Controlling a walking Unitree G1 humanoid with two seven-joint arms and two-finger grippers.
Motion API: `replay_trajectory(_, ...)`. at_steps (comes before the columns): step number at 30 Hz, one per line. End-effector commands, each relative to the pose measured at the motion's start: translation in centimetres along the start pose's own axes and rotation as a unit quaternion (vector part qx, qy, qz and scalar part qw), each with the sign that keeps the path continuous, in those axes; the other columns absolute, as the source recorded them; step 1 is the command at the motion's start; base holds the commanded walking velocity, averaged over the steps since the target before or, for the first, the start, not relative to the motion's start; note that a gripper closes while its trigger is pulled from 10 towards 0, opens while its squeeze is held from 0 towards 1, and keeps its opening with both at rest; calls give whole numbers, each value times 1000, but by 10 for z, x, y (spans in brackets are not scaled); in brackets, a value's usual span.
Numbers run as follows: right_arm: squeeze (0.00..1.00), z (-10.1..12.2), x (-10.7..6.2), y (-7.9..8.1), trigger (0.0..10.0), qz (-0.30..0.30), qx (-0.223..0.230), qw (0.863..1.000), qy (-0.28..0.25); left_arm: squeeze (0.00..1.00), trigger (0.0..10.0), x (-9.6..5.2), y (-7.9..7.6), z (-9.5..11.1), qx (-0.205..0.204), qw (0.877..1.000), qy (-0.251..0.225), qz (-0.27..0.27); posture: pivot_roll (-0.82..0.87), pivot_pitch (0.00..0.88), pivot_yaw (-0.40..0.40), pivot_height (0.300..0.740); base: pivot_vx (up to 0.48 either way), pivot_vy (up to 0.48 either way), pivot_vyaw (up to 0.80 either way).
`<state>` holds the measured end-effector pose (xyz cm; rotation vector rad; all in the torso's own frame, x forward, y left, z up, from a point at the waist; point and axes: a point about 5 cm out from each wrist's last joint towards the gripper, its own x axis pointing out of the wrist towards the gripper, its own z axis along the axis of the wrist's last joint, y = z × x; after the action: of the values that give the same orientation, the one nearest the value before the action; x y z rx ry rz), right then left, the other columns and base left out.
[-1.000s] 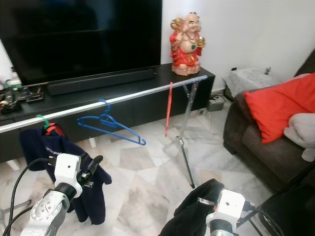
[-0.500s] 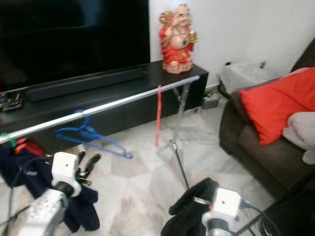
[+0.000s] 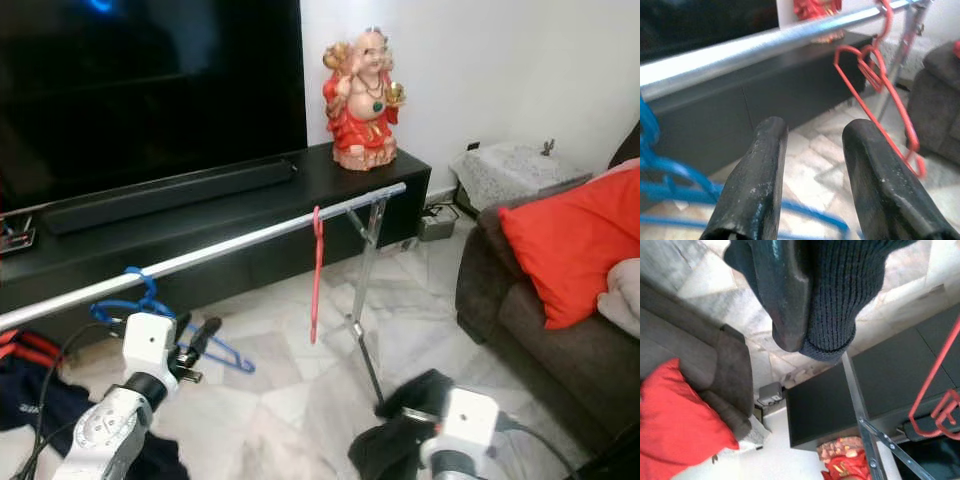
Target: Hang hanger
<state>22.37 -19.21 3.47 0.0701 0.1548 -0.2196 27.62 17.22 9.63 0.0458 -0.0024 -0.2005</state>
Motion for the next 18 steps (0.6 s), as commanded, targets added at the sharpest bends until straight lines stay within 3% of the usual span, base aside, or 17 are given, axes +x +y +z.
replay_trajectory(1, 0, 7, 1, 10, 10000, 15, 9, 1000, -17, 0, 10000, -4, 6, -2, -4, 1000, 6, 10, 74, 0, 15, 740, 0, 0, 0)
replay_trajectory(18, 0, 5, 0, 8, 10000, 11, 10, 1000, -13, 0, 10000, -6, 0, -5, -10, 1000, 12, -4, 75, 0, 17, 740, 0, 0, 0)
